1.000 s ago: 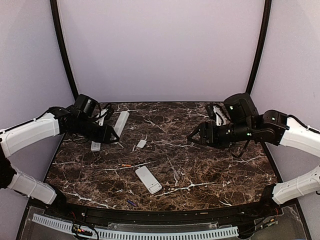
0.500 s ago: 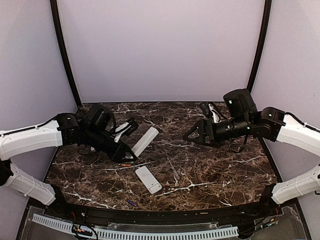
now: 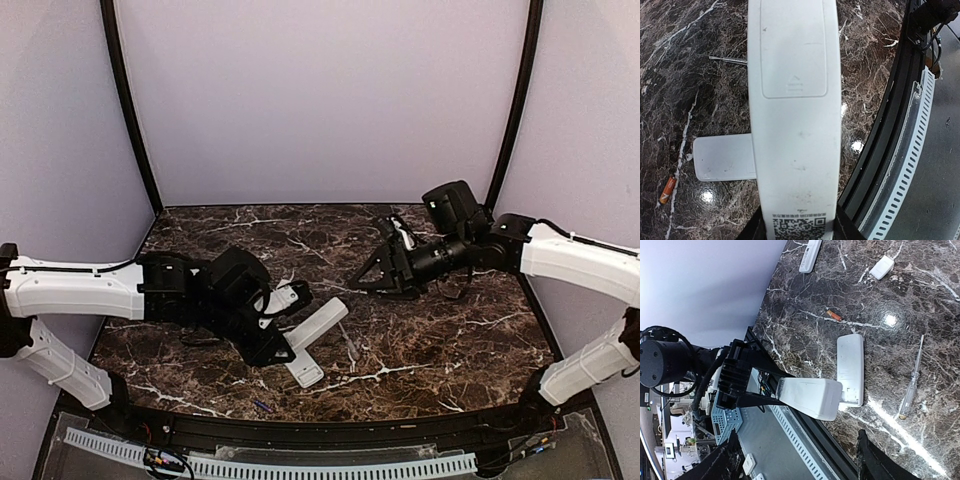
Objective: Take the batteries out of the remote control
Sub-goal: Pass from the left arm to the right
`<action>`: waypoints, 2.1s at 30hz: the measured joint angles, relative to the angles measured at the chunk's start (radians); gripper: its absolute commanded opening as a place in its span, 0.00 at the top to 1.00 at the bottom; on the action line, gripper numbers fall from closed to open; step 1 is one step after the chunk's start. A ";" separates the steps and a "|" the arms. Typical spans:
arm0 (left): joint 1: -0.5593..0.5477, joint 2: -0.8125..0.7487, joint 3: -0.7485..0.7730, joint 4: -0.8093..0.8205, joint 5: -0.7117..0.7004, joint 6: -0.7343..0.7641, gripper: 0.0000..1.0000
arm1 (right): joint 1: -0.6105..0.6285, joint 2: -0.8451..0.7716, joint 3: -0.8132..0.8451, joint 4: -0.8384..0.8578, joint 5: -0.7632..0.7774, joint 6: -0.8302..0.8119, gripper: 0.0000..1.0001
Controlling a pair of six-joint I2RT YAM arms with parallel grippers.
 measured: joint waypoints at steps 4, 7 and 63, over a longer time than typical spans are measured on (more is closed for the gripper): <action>-0.009 0.009 0.018 -0.008 -0.019 0.008 1.00 | 0.005 -0.017 -0.066 0.055 -0.034 0.029 0.25; -0.015 0.009 0.035 -0.010 -0.027 0.024 1.00 | 0.009 -0.021 -0.122 0.076 -0.035 0.058 0.28; 0.090 -0.135 -0.033 0.203 0.025 -0.347 0.19 | 0.031 -0.087 -0.306 0.502 0.039 0.332 1.00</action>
